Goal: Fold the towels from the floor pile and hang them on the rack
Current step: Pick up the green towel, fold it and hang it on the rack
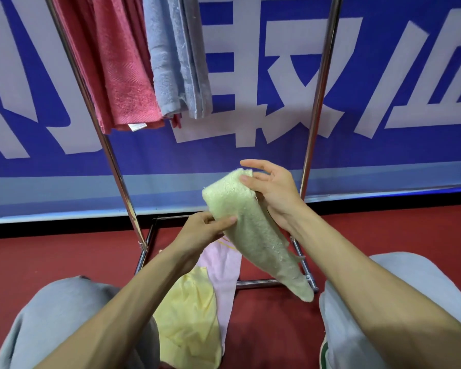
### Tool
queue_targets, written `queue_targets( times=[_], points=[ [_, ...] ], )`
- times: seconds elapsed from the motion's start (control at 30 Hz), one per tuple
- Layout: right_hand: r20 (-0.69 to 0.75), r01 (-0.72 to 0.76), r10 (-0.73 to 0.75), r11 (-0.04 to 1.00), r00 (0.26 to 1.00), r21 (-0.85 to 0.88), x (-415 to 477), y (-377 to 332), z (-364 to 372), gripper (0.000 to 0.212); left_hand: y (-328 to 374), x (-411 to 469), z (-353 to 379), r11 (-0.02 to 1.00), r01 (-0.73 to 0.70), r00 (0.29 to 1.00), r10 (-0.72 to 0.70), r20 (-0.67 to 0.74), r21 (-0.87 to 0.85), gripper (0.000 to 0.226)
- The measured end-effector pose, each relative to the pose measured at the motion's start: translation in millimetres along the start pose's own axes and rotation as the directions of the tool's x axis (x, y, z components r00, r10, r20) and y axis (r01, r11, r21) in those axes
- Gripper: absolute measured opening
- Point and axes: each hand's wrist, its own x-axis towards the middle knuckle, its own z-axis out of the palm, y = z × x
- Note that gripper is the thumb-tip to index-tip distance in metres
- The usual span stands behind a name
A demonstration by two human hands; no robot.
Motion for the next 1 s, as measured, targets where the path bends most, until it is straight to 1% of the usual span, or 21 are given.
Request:
queue_targets(
  times=[0.07, 0.13, 0.2, 0.27, 0.37, 0.4, 0.47, 0.53, 0.63, 0.8, 0.87, 0.93, 1.0],
  points=[
    [-0.050, 0.004, -0.002, 0.999, 0.999, 0.047, 2, -2, -3, 0.024, -1, 3, 4, 1.000, -0.027, 1.000, 0.027, -0.014, -0.015, 0.023],
    [-0.135, 0.008, 0.005, 0.995, 0.991, 0.098, 4, -4, -9, 0.021, 0, 6, 9, 0.997, -0.065, 0.997, 0.064, -0.039, -0.030, 0.021],
    [-0.168, 0.008, 0.014, 0.992, 0.986, 0.129, 4, -5, -15, 0.024, 3, 8, 13, 0.995, -0.090, 0.993, 0.088, -0.077, -0.032, 0.019],
    [-0.107, 0.010, 0.001, 0.995, 0.994, 0.104, 2, -4, -17, 0.040, 5, 9, 16, 0.994, -0.113, 0.986, 0.111, -0.124, -0.011, 0.019],
    [-0.017, 0.036, -0.036, 0.999, 0.999, 0.013, 0, 2, -15, 0.076, 10, 6, 16, 0.988, -0.152, 0.966, 0.151, -0.212, 0.010, 0.018],
    [0.007, 0.042, -0.042, 0.999, 0.999, -0.010, -1, 4, -13, 0.085, 12, 6, 15, 0.985, -0.173, 0.953, 0.170, -0.250, 0.011, 0.017],
    [0.061, 0.051, -0.047, 0.997, 0.997, -0.057, -2, 7, -11, 0.096, 19, 5, 9, 0.974, -0.224, 0.924, 0.226, -0.310, 0.042, 0.016],
    [0.103, 0.053, -0.039, 0.989, 0.994, -0.136, -3, 10, -8, 0.100, 26, 4, 3, 0.964, -0.249, 0.897, 0.265, -0.355, 0.091, 0.019],
    [0.114, 0.047, -0.029, 0.986, 0.993, -0.162, -4, 13, 0, 0.091, 32, 1, -4, 0.958, -0.262, 0.874, 0.288, -0.391, 0.119, 0.021],
    [0.040, 0.023, -0.017, 0.986, 0.999, -0.167, -4, 16, 8, 0.058, 35, 0, -9, 0.958, -0.267, 0.874, 0.286, -0.393, 0.106, 0.013],
    [0.023, -0.017, 0.021, 0.987, 1.000, -0.160, -3, 17, 7, 0.050, 37, 2, -9, 0.960, -0.267, 0.886, 0.279, -0.371, 0.086, 0.012],
    [0.015, -0.065, 0.069, 0.985, 0.998, -0.162, -4, 13, 3, 0.041, 40, 6, -10, 0.962, -0.253, 0.908, 0.274, -0.316, 0.107, 0.012],
    [-0.002, -0.083, 0.084, 0.972, 0.996, -0.219, -5, 7, -4, 0.032, 44, 12, -14, 0.961, -0.232, 0.930, 0.265, -0.255, 0.154, 0.014]
  ],
)
